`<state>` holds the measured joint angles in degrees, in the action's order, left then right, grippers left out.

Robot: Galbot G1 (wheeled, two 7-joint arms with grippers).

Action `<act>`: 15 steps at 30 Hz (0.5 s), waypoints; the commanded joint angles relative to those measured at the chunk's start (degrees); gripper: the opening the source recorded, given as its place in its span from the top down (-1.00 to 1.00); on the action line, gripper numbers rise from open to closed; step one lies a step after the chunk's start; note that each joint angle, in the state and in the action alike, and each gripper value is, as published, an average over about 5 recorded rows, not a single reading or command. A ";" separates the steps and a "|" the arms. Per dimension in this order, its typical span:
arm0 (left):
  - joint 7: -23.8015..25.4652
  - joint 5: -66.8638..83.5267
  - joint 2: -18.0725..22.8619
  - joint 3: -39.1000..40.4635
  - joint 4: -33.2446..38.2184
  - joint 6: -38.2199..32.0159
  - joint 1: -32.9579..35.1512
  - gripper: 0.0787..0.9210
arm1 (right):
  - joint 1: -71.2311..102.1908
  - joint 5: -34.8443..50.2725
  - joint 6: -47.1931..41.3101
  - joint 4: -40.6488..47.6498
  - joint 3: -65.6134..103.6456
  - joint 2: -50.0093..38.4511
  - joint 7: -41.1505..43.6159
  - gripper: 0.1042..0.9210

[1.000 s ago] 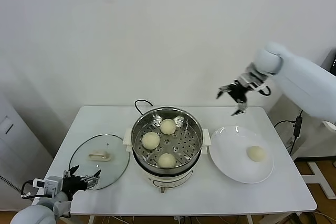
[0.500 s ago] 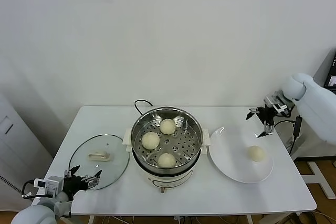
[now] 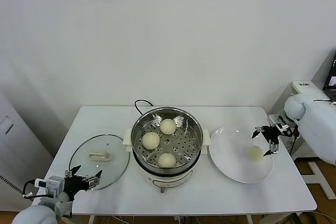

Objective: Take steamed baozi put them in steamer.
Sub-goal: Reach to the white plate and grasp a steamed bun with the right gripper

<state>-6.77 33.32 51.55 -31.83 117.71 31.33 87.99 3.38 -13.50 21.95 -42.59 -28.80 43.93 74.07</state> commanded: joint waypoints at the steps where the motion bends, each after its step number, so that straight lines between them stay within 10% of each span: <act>1: 0.02 -0.16 -0.03 0.15 0.13 0.06 -0.11 -0.77 | 5.78 -2.89 0.48 1.53 4.89 0.46 -2.14 -0.76; 15: -0.03 -0.08 0.00 -0.26 1.01 0.12 0.46 -0.77 | 4.93 -1.61 -0.83 2.29 5.95 1.66 -2.25 -0.42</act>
<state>-6.76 33.24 51.53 -31.97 118.55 31.40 88.32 7.53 -15.61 21.66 -40.64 -23.81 45.49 72.08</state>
